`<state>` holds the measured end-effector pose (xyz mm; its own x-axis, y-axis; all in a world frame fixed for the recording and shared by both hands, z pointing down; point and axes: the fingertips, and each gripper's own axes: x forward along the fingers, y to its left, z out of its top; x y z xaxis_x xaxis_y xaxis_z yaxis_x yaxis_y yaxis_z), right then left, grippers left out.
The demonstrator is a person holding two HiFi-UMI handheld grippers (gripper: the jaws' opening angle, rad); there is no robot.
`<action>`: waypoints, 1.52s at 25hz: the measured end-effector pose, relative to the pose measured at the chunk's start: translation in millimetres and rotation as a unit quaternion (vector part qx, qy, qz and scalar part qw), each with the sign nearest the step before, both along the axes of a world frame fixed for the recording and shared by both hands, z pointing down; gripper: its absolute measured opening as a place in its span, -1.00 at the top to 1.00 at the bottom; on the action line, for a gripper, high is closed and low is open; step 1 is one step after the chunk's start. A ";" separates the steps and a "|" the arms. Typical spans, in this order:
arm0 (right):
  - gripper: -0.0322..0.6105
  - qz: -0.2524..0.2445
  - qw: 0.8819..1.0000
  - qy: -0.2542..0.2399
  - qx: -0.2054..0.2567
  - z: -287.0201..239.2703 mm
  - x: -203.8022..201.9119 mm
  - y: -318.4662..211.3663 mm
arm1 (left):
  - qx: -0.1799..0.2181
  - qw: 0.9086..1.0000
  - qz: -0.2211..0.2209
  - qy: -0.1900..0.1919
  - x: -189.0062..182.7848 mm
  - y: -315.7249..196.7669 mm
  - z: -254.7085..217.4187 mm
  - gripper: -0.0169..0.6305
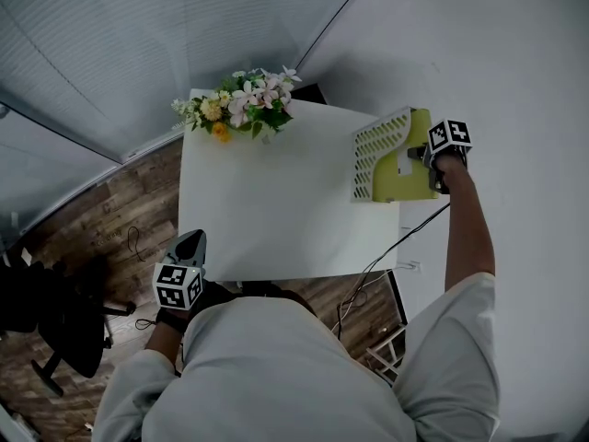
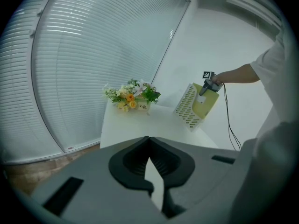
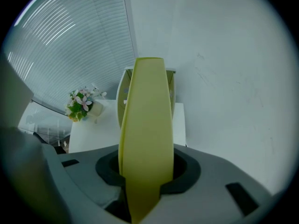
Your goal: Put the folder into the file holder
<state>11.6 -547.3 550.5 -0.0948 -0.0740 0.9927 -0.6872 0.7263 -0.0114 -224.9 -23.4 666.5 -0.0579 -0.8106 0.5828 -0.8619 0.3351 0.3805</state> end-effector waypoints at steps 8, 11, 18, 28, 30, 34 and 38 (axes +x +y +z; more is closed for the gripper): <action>0.35 0.010 1.000 -0.009 0.001 4.4 -0.2 0.5 | -0.002 1.000 0.006 0.003 4.6 -2.9 2.2 0.92; 0.21 0.004 1.000 -0.014 0.006 2.4 -1.7 3.2 | 0.000 1.000 0.014 0.002 6.0 -5.3 0.1 0.92; 0.04 -0.004 0.997 -0.074 0.039 -31.6 -8.1 11.8 | 0.010 0.999 0.040 -0.005 7.3 -14.6 -7.9 0.92; 0.04 -0.025 0.966 -0.189 0.176 -109.6 4.3 46.4 | 0.032 0.994 0.100 -0.020 18.5 -40.6 -27.3 0.92; 0.04 -0.022 0.955 -0.213 0.205 -120.8 13.9 60.5 | 0.035 0.993 0.113 -0.023 21.8 -45.6 -30.2 0.92; 0.04 -0.014 0.935 -0.237 0.265 -133.5 40.3 93.5 | 0.039 0.989 0.138 -0.030 27.1 -55.0 -37.2 0.92; 0.06 -0.004 0.912 -0.258 0.319 -133.1 69.2 137.3 | 0.043 0.985 0.162 -0.041 35.4 -62.8 -44.1 0.92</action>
<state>80.7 -410.1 417.3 -0.5401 -0.6184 0.5709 -0.7042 0.7035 0.0958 -189.5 -86.2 622.4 0.1679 -0.8409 0.5145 -0.9472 0.0069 0.3204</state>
